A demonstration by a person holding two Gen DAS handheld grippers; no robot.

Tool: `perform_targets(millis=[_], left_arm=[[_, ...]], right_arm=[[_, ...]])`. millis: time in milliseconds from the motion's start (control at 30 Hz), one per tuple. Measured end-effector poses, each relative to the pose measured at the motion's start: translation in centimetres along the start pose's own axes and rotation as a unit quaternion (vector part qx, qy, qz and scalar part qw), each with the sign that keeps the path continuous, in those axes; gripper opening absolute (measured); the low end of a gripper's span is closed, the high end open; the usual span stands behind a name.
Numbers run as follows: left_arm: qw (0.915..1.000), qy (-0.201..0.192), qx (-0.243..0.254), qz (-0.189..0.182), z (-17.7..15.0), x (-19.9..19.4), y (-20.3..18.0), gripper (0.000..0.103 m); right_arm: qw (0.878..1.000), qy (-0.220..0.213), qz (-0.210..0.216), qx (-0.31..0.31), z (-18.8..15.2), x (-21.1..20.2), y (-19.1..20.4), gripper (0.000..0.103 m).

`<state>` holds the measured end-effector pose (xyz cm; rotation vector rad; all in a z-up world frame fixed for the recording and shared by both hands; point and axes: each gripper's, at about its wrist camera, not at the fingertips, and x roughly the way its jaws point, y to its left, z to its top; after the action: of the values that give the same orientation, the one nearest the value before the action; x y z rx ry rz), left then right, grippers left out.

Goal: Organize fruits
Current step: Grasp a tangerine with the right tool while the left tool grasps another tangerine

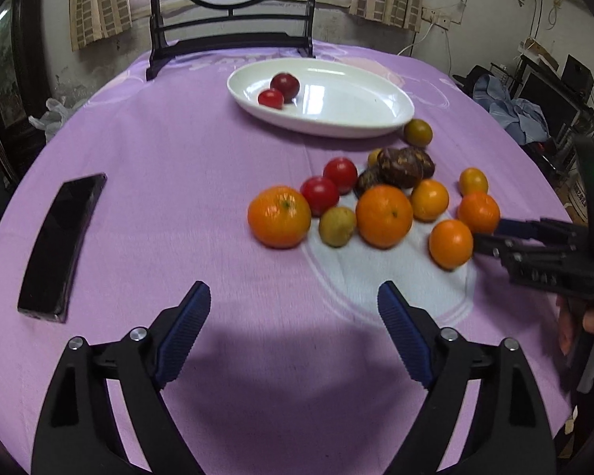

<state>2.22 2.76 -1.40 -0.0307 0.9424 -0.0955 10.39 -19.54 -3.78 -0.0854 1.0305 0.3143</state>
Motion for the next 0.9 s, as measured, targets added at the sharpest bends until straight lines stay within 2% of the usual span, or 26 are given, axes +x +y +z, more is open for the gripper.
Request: perform_targets(millis=[67,133,367,467,633,867,900], left_arm=[[1.0000,0.006,-0.004,0.005,-0.1,0.3,0.1,0.084],[0.9999,0.009,-0.007,0.008,0.1,0.6,0.2,0.084],[0.9996,0.000,0.002,0.028,1.3,1.6,0.6,0.084],[0.9992,0.010,0.004,0.038,2.2,2.9,1.0,0.084],[0.9990,0.032,0.011,0.028,3.2,4.9,1.4,0.067],[0.9985,0.028,0.034,0.032,4.9,6.6,1.2,0.063],[0.9985,0.026,0.038,0.028,5.0,6.6,1.0,0.054]], right_arm=[[1.000,-0.003,-0.003,0.003,0.5,0.3,0.0,0.057],[1.000,-0.009,0.000,0.006,0.8,0.4,0.0,0.046],[0.999,-0.026,0.013,0.019,-0.4,-1.2,-0.2,0.045],[0.999,-0.033,0.021,0.024,-1.1,-2.2,-0.4,0.045],[0.999,-0.031,0.034,0.029,-1.9,-2.8,-0.6,0.045],[0.998,-0.032,0.041,0.030,-2.1,-2.9,-0.3,0.045],[0.998,-0.034,0.040,0.030,-2.0,-3.0,-0.2,0.045]])
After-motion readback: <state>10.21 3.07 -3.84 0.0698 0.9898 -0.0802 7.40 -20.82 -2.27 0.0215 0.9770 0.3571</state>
